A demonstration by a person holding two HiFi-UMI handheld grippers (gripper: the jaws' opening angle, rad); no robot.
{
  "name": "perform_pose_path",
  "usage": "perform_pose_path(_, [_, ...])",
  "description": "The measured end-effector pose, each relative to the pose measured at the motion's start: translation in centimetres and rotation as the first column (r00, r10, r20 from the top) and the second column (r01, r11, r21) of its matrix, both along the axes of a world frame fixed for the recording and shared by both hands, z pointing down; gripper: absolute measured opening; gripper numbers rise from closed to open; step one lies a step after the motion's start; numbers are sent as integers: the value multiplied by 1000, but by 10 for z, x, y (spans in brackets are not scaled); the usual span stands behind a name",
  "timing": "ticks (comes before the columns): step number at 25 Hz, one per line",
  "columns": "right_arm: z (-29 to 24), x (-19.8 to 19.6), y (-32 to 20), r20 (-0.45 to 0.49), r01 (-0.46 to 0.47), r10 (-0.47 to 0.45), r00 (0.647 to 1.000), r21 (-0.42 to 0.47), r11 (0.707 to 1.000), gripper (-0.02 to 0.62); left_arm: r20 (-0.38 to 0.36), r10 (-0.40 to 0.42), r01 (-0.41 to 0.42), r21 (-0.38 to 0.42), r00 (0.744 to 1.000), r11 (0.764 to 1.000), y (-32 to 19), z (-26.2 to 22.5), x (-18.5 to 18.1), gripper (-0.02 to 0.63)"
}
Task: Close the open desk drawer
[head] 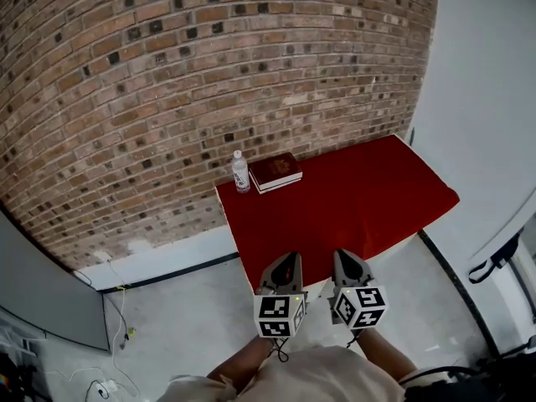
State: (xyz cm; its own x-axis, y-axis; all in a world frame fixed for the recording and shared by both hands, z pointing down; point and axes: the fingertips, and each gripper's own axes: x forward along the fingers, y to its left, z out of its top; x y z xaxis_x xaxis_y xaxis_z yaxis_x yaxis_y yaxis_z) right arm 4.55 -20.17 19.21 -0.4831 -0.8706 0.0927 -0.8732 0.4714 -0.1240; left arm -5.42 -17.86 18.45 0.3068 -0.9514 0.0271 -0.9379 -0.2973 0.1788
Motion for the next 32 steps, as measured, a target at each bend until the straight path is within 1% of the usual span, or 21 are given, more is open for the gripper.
perform_pose_path(2, [4, -1, 1, 2, 2, -2, 1000, -10, 1000, -2, -18, 4, -5, -20, 1000, 1000, 2, 3, 2, -2])
perform_pose_path(4, [8, -2, 4, 6, 2, -2, 1000, -21, 1000, -2, -19, 5, -5, -34, 1000, 999, 5, 7, 2, -2])
perform_pose_path(12, [17, -2, 7, 2, 7, -7, 1000, -37, 999, -2, 16, 17, -16, -61, 1000, 998, 5, 16, 8, -2])
perform_pose_path(15, [19, -1, 7, 17, 14, -13, 1000, -46, 999, -2, 20, 20, -19, -65, 1000, 998, 4, 19, 11, -2])
perform_pose_path(20, [29, 0, 5, 12, 24, -23, 1000, -75, 997, -2, 30, 26, -24, -74, 999, 997, 2, 25, 14, -2])
perform_pose_path(32, [34, 5, 0, -5, 31, -31, 999, -76, 997, -2, 29, 35, -32, -86, 999, 996, -5, 31, 22, -2])
